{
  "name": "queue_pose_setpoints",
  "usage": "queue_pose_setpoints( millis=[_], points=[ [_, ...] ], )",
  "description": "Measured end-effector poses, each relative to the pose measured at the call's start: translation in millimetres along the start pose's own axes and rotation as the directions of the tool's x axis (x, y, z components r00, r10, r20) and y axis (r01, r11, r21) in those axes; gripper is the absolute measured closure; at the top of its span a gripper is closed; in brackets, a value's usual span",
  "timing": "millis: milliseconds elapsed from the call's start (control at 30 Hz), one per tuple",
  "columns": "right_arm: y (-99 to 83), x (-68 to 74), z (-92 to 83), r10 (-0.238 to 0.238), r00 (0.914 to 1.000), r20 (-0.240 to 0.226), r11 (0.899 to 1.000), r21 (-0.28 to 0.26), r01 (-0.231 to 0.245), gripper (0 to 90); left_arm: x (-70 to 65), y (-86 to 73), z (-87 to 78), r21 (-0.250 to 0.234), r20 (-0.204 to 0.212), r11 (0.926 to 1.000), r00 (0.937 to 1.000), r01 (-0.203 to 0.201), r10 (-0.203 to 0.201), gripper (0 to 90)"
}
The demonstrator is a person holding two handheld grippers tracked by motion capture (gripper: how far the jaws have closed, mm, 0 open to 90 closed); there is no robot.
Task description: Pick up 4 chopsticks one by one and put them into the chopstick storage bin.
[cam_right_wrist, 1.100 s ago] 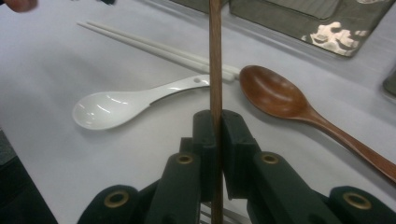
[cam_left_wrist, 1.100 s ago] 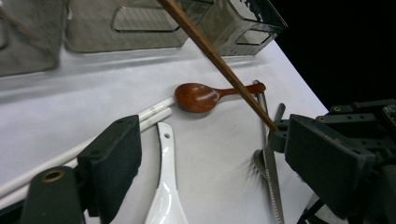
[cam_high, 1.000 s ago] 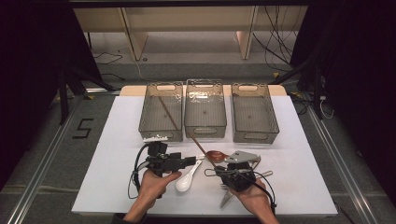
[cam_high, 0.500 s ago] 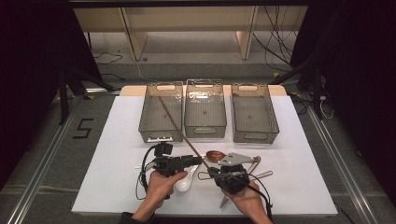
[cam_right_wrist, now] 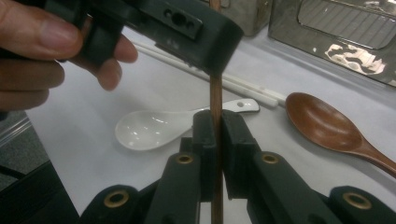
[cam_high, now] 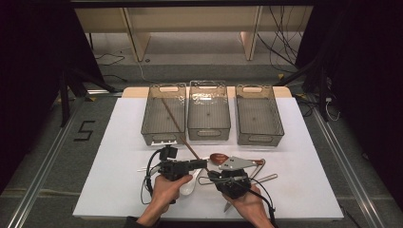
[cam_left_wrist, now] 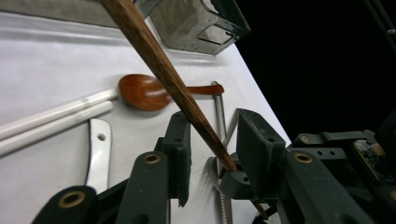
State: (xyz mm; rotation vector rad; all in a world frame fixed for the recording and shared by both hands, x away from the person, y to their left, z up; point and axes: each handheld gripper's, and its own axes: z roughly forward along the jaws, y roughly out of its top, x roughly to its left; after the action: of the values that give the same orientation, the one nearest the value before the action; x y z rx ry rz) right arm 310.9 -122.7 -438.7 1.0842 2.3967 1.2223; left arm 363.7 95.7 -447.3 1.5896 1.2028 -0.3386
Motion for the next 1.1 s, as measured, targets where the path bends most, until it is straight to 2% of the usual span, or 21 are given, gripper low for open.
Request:
queue_pose_setpoints(
  millis=[167, 433, 567, 633, 667, 767, 833, 867, 933, 1000, 1100],
  points=[
    [0.1, -0.6, -0.7, 0.002, 1.0, -0.004, 1.0, -0.011, -0.002, 85.5, 0.9, -0.6, 0.1, -0.009, 0.005, 0.9999, 0.9999, 0.012, -0.012, 71.7],
    [-0.3, -1.6, -0.8, 0.012, 0.9997, -0.02, 1.0, -0.028, -0.012, 85.3, 6.0, -0.5, -2.4, -0.029, 0.079, 0.9969, 0.9944, 0.073, -0.07, 79.3],
    [-0.8, -2.2, -0.3, 0.015, 0.9995, -0.03, 0.999, -0.033, -0.016, 84.5, 3.9, -0.1, -3.3, -0.031, 0.103, 0.9964, 0.9918, 0.079, -0.076, 83.8],
    [-1.1, -2.9, -0.5, 0.012, 0.9992, -0.037, 0.999, -0.035, -0.013, 83.0, 1.4, 0.7, -3.9, -0.033, 0.092, 0.9978, 0.9943, 0.058, -0.054, 84.2],
    [-0.7, -4.3, -2.2, 0.017, 0.9988, -0.046, 0.999, -0.036, -0.018, 75.9, 0.9, 1.5, -4.7, -0.036, 0.09, 0.998, 0.9948, 0.052, -0.049, 84.3],
    [-1.0, -6.7, -5.7, 0.029, 0.9975, -0.064, 0.998, -0.047, -0.032, 73.2, 1.8, 5.4, -9.5, -0.047, 0.08, 0.9981, 0.9962, 0.039, -0.035, 84.4],
    [-1.1, -9.6, -10.1, 0.028, 0.9972, -0.069, 0.998, -0.056, -0.032, 67.1, 2.9, 10.0, -14.7, -0.058, 0.067, 0.9979, 0.9975, 0.027, -0.023, 84.4],
    [-1.4, -13.8, -14.3, 0.033, 0.9972, -0.067, 0.997, -0.064, -0.037, 61.2, 3.9, 13.5, -18.8, -0.07, 0.061, 0.9973, 0.998, 0.024, -0.02, 84.4],
    [-1.7, -15.4, -15.9, 0.038, 0.9971, -0.066, 0.997, -0.065, -0.043, 59.8, 4.6, 19.3, -25.0, -0.083, 0.05, 0.9964, 0.9987, 0.013, -0.009, 84.4],
    [-2.4, -20.2, -18.7, 0.044, 0.9967, -0.067, 0.997, -0.062, -0.048, 55.6, 5.5, 28.0, -33.3, -0.105, 0.026, 0.9945, 0.9996, -0.009, 0.012, 84.4],
    [-4.2, -25.2, -22.2, 0.05, 0.9972, -0.055, 0.997, -0.059, -0.053, 47.8, 9.1, 40.2, -42.3, -0.121, 0.007, 0.9925, 0.9998, -0.019, 0.02, 84.4]
  ],
)
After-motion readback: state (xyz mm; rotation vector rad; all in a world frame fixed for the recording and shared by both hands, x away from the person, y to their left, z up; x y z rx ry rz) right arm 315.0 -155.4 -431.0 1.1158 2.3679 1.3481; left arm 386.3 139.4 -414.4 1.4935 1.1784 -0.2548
